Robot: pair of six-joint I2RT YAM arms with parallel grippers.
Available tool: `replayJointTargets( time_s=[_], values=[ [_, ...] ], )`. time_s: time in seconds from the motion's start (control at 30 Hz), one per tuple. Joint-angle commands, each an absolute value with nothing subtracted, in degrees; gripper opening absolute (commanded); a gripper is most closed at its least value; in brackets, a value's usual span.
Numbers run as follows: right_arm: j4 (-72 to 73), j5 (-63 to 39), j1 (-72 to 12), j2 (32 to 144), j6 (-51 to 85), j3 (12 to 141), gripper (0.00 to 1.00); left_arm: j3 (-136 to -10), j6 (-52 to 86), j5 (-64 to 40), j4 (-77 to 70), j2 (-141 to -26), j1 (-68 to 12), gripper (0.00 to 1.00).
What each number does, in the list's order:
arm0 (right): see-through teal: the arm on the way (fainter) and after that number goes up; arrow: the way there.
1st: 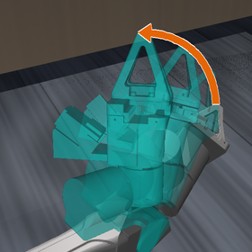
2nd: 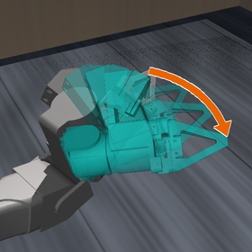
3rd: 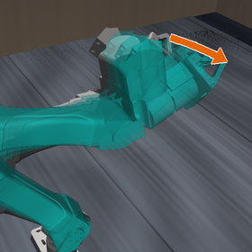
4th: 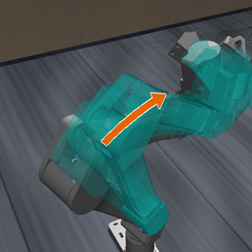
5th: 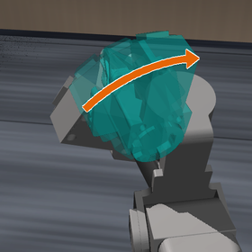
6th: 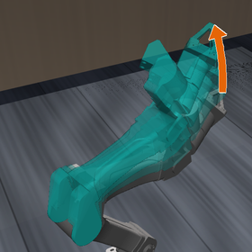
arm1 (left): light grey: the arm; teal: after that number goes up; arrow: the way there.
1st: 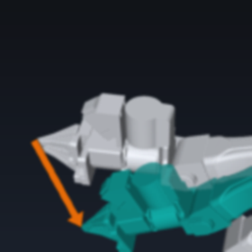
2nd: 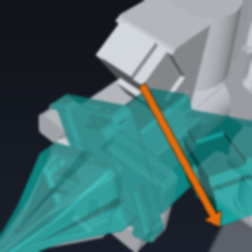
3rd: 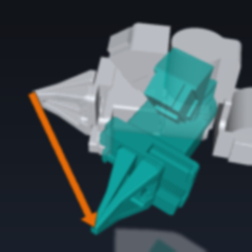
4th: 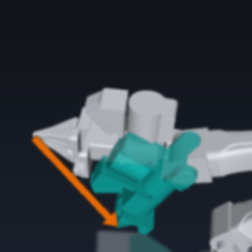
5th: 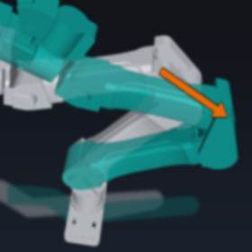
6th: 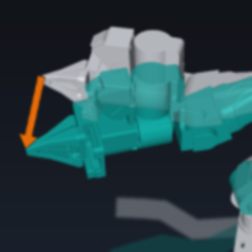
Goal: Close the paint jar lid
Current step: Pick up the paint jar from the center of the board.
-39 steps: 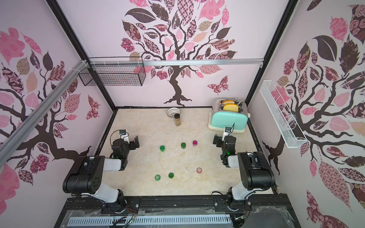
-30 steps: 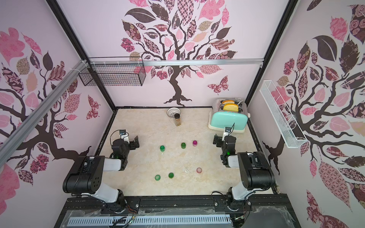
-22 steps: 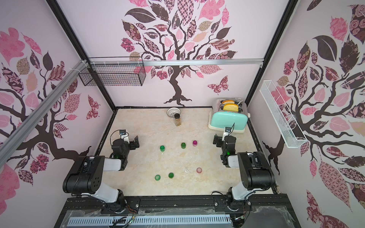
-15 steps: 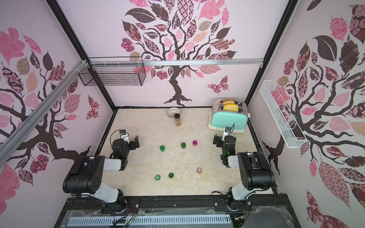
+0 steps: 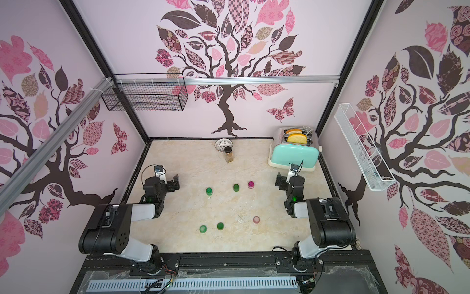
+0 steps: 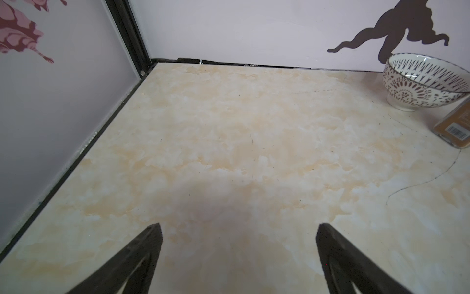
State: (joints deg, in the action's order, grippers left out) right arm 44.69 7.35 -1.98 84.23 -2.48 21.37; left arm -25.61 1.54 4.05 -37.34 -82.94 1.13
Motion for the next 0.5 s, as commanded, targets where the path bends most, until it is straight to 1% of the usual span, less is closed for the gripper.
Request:
replayJointTargets(
  time_s=[0.0, 0.17, 0.3, 0.4, 0.47],
  values=[
    [26.86, 11.25, -2.12, 74.25, -0.36, 29.09, 0.96, -29.08, 1.82, 5.31, -28.28, -75.18, 1.23, 0.98],
    [12.92, 6.34, -2.41, 65.08, 2.82, 34.88, 0.97, -34.32, 3.48, -0.69, -15.09, -65.33, 0.18, 0.98],
    [0.29, 0.21, -3.52, 58.77, 5.11, 40.28, 0.97, -40.50, 3.37, -2.80, -2.92, -61.61, -4.72, 0.98],
    [-7.72, -1.66, -7.26, 56.54, 3.53, 44.77, 0.93, -43.66, 2.37, -7.35, 2.17, -61.26, -8.70, 0.98],
    [-14.50, -1.81, -10.66, 56.57, 1.92, 49.17, 0.92, -44.42, 3.55, -11.32, 3.48, -61.26, -9.58, 0.98]
  ],
)
